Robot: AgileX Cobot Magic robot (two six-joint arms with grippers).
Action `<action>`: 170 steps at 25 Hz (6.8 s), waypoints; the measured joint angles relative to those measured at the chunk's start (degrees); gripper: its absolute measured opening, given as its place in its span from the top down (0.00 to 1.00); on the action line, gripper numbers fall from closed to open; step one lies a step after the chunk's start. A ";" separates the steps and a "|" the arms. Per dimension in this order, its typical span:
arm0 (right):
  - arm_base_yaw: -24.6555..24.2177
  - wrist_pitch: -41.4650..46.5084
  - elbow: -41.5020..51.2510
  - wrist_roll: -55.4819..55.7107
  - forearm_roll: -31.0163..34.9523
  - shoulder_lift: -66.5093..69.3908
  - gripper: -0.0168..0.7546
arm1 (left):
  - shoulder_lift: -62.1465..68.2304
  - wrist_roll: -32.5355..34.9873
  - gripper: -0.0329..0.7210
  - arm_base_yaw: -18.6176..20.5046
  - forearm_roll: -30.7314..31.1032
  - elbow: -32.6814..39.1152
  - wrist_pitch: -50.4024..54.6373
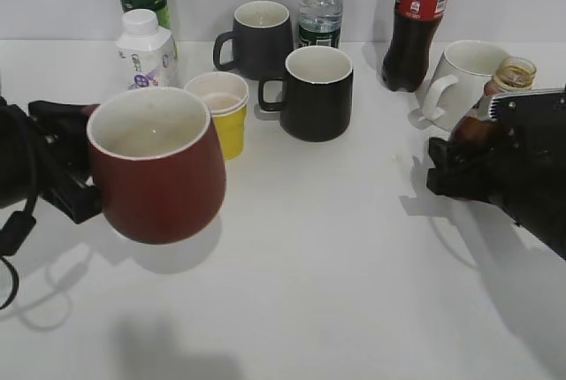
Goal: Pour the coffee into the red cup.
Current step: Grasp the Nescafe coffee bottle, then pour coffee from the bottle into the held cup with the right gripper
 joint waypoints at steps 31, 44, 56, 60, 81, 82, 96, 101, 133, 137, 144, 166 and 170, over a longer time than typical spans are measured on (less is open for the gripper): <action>8.76 8.26 -18.41 -19.38 -31.61 -1.81 0.32 | 17.23 3.03 0.87 -5.50 3.19 -10.48 -2.99; 9.96 9.41 -20.59 -38.65 -32.63 -1.83 0.32 | 17.23 8.35 0.87 -5.50 5.35 -10.59 -5.61; 9.96 9.46 -20.59 -39.68 -32.01 -1.83 0.32 | 20.33 8.60 0.87 -5.94 5.44 -11.43 -8.99; 9.96 9.46 -20.59 -39.68 -31.61 -1.83 0.32 | 20.33 8.60 0.87 -7.62 5.44 -12.72 -8.94; 9.96 9.52 -20.59 -48.87 -31.58 -2.13 0.32 | 20.33 8.60 0.87 -8.37 5.66 -13.70 -6.50; 9.96 9.52 -20.59 -49.25 -31.54 -2.20 0.32 | 20.33 8.60 0.87 -8.37 5.78 -13.75 -6.50; 9.96 9.56 -20.59 -54.81 -31.60 -2.76 0.32 | 22.66 8.64 0.87 -8.37 7.89 -14.57 -8.00; 9.96 9.56 -20.59 -56.59 -31.60 -2.76 0.32 | 22.71 8.64 0.87 -8.37 7.91 -14.77 -8.69; 9.96 7.22 -20.64 -67.95 -31.43 -2.87 0.32 | 22.71 9.00 0.87 -8.37 8.06 -14.77 -8.66; 9.96 6.50 -20.64 -69.38 -31.43 -2.87 0.32 | 22.71 9.00 0.87 -8.37 8.06 -14.77 -8.66; 9.96 6.23 -20.64 -71.28 -31.43 -2.87 0.32 | 22.71 9.05 0.87 -8.37 8.13 -14.77 -8.48; 9.96 6.23 -20.70 -74.90 -31.48 -2.87 0.32 | 22.71 9.05 0.87 -8.37 10.03 -14.77 -8.42; 9.96 6.23 -20.70 -75.08 -31.48 -2.87 0.32 | 22.71 9.05 0.87 -8.37 10.03 -14.77 -8.42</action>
